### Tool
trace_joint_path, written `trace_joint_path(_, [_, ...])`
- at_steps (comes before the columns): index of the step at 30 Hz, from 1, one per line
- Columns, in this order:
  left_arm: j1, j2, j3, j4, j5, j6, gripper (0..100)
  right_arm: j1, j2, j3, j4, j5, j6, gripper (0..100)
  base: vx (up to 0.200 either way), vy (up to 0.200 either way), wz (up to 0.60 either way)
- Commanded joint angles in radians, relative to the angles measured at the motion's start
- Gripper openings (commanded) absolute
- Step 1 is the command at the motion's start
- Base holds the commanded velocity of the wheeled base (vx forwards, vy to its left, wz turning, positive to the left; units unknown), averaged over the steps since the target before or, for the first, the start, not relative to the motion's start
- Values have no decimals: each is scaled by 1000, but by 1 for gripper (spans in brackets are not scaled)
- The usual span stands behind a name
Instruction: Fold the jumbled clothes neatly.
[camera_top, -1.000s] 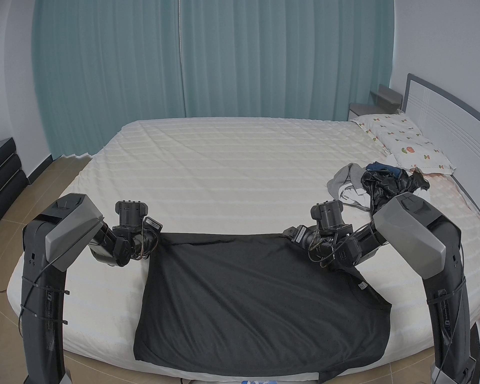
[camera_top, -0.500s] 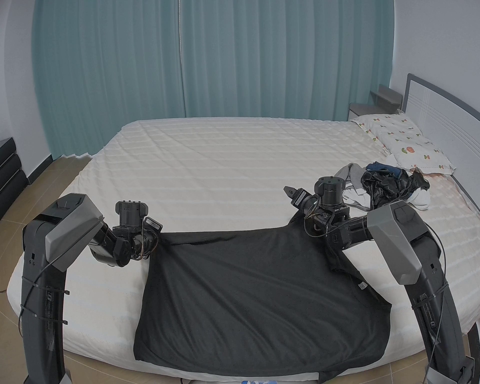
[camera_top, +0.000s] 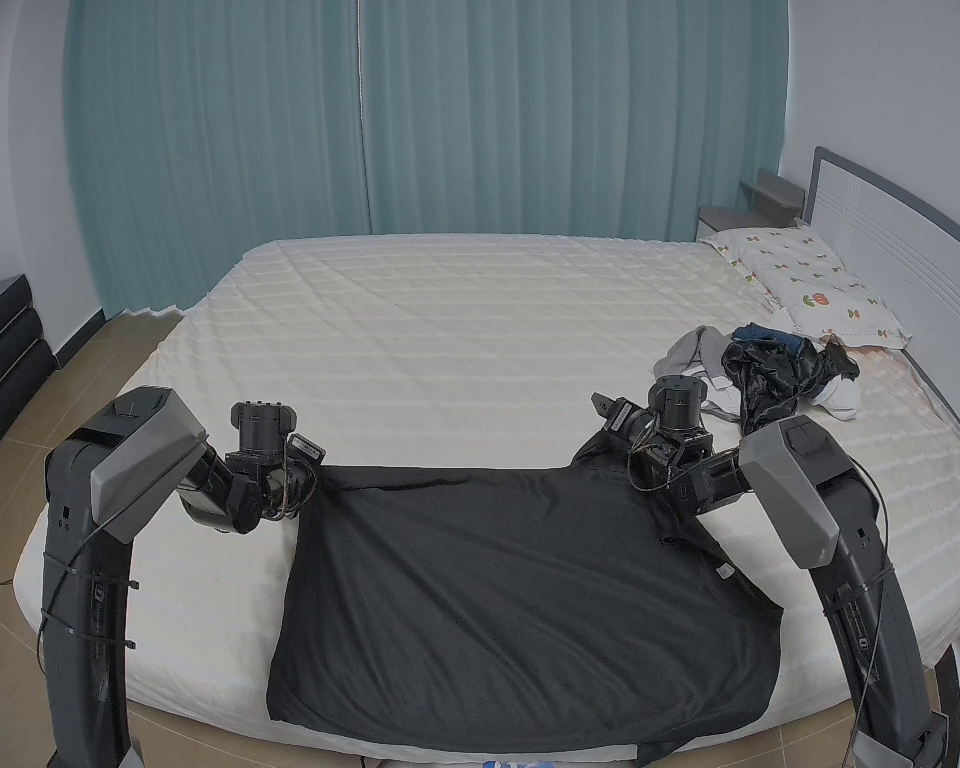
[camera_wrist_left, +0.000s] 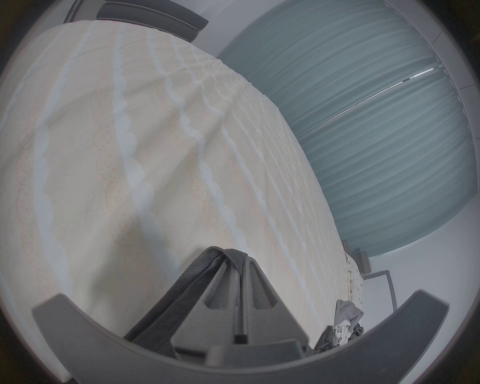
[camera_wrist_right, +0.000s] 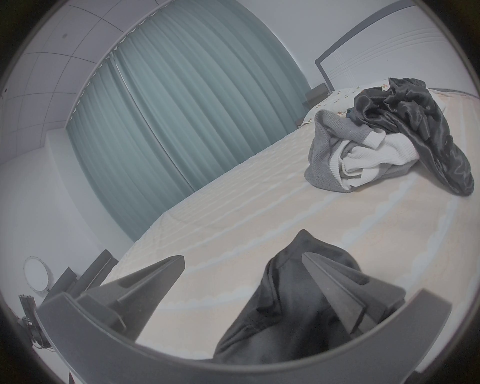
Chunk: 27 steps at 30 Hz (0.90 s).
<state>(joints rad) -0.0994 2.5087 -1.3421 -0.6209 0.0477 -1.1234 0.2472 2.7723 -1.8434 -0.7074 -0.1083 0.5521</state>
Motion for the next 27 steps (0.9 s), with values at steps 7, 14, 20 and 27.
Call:
trace_joint_path(7, [0,-1,-2,0,0,1,0,-48,-208,389,-70,41,-166,100,0,0,0])
trace_joint_path(14, [0,1,-2,0,0,1,0,-46,-177,426,-92,52,-230,100,0,0,0])
trace_joint_path(20, [1,1,-3,0,0,1,0,-43,-152,426,-81,50,-265,0,0,0,0])
trace_joint_path(27, [1,1,-3,0,0,1,0,-78,-142,418,-89,48,-287,0,0,0,0])
